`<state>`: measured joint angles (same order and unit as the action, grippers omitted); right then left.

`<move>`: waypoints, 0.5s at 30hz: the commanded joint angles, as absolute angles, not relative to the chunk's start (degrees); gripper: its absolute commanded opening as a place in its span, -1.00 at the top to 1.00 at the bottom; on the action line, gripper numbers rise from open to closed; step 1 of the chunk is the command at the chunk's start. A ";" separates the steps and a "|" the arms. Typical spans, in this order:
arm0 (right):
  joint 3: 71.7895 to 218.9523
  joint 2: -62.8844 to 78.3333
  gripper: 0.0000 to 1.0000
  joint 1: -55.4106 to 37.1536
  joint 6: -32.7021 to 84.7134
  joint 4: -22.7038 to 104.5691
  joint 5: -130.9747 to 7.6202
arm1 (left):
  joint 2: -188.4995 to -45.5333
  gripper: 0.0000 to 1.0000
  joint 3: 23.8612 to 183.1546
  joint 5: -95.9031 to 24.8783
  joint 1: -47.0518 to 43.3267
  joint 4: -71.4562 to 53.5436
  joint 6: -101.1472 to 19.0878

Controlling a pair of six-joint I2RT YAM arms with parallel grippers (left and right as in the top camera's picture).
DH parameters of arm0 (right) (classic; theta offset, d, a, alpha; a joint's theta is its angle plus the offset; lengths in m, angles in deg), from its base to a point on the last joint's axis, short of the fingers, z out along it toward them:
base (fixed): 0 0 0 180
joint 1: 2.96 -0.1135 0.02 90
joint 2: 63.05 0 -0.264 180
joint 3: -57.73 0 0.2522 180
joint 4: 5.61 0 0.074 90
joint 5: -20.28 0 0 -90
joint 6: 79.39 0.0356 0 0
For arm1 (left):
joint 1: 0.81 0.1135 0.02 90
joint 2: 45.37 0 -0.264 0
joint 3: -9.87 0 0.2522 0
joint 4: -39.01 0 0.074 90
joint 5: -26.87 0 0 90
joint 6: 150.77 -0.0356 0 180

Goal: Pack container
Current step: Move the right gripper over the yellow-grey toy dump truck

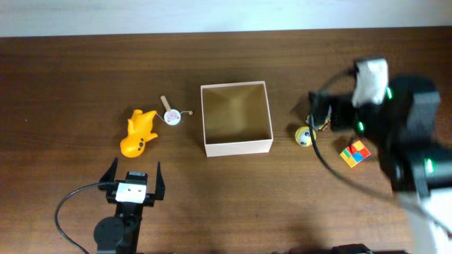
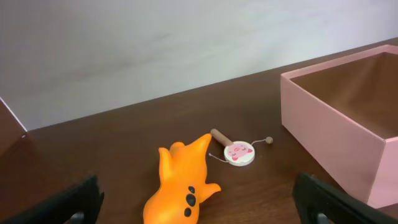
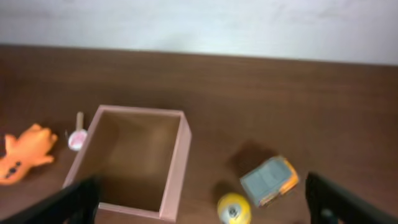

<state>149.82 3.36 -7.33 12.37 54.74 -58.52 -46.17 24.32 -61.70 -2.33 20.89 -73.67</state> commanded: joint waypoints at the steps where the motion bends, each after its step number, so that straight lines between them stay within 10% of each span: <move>1: 155.30 13.22 -0.97 -7.06 12.98 56.33 -52.03 | -45.71 -0.99 24.15 -61.89 -2.09 20.52 -74.55; 15: 155.39 32.28 -0.98 -7.06 42.11 56.42 -71.13 | -45.71 -0.99 24.15 -61.89 -2.09 20.52 -74.55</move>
<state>154.56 31.06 -7.33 31.99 56.33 -63.76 -46.15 24.32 -61.70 -2.33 20.89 -73.67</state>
